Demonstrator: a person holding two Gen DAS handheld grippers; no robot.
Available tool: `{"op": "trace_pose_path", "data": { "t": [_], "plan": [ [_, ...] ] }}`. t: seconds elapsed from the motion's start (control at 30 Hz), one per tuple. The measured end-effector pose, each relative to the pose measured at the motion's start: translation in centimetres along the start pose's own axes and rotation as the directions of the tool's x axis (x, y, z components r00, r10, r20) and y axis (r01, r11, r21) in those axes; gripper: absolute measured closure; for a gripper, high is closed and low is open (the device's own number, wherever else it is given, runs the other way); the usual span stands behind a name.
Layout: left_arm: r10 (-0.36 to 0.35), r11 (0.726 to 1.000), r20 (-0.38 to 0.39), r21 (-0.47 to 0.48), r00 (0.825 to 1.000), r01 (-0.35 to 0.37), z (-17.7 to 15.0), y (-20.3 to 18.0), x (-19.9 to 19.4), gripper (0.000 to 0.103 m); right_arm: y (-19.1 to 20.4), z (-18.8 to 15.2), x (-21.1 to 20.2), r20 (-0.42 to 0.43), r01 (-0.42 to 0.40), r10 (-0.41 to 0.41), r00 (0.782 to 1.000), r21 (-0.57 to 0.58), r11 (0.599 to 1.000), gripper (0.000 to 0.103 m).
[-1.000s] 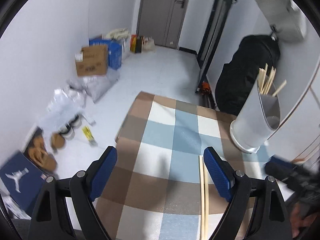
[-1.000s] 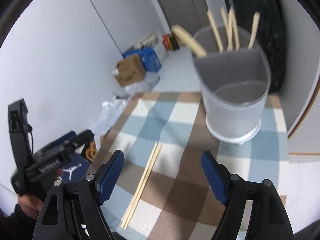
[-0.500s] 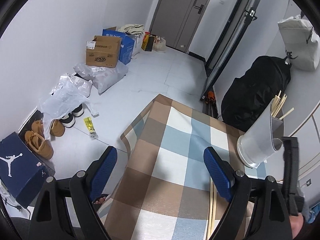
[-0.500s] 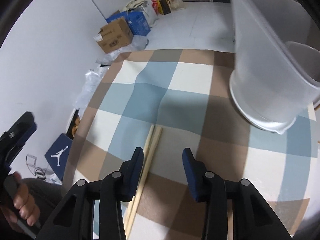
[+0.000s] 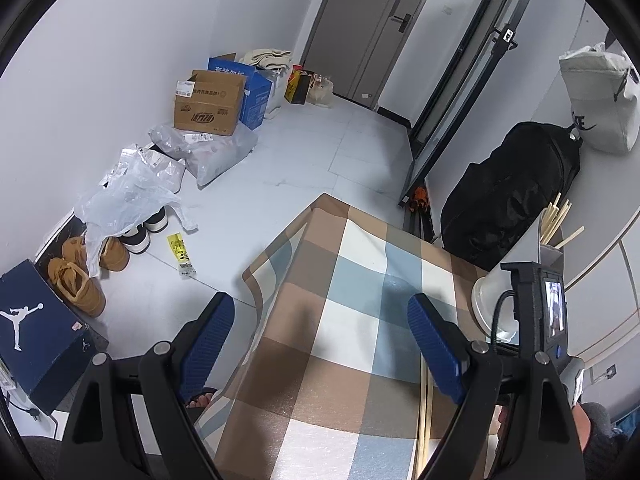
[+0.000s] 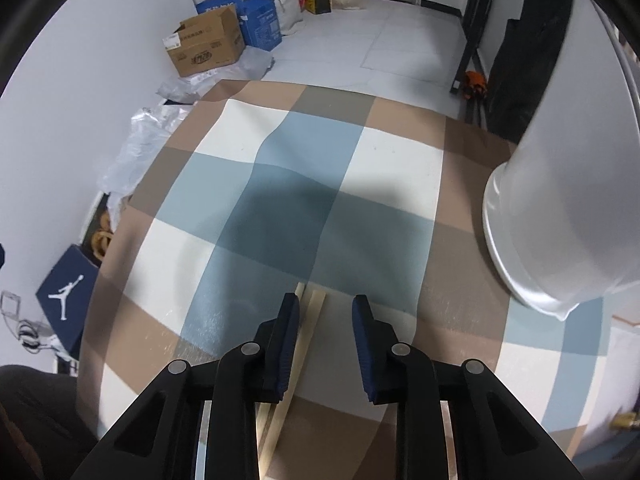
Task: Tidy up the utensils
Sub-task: 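Lower both grippers toward the last chopsticks on the mat, then close the right gripper on a chopstick while left grasps the other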
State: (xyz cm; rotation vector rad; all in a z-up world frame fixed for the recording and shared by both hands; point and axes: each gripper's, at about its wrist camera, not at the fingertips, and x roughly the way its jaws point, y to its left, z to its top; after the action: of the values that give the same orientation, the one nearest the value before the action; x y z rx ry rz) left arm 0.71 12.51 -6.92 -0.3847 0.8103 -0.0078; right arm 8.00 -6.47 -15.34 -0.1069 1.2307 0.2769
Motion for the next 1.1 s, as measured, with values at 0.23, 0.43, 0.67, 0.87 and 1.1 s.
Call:
{"op": "trace_pose_path", "data": {
  "t": [0.23,0.43,0.67,0.87,1.1],
  "plan": [
    [-0.014,1.0,0.013,-0.011,1.0,0.014,0.2,0.1,-0.4,0.018,0.9,0.7,0.5,-0.065,0.037,-0.038,0.997,-0.009,0.999,0.078],
    [-0.02,0.999,0.009,-0.038,1.0,0.021,0.3,0.6,-0.5,0.018,0.2,0.4,0.7,-0.083,0.051,-0.05,0.995,-0.002,0.999,0.085],
    [-0.023,0.999,0.008,-0.048,1.0,0.024,0.4,0.7,-0.6,0.018,1.0,1.0,1.0,-0.077,0.068,-0.069,0.995,-0.018,0.998,0.084],
    [-0.012,0.999,0.005,-0.044,1.0,0.013,0.3,0.9,-0.3,0.018,0.2,0.9,0.9,-0.068,0.012,-0.011,0.998,0.018,1.0,0.094],
    [0.009,1.0,-0.008,-0.027,1.0,-0.009,-0.2,0.7,0.2,0.018,-1.8,-0.2,-1.2,0.039,-0.076,0.073,0.997,0.075,0.994,0.097]
  ]
}}
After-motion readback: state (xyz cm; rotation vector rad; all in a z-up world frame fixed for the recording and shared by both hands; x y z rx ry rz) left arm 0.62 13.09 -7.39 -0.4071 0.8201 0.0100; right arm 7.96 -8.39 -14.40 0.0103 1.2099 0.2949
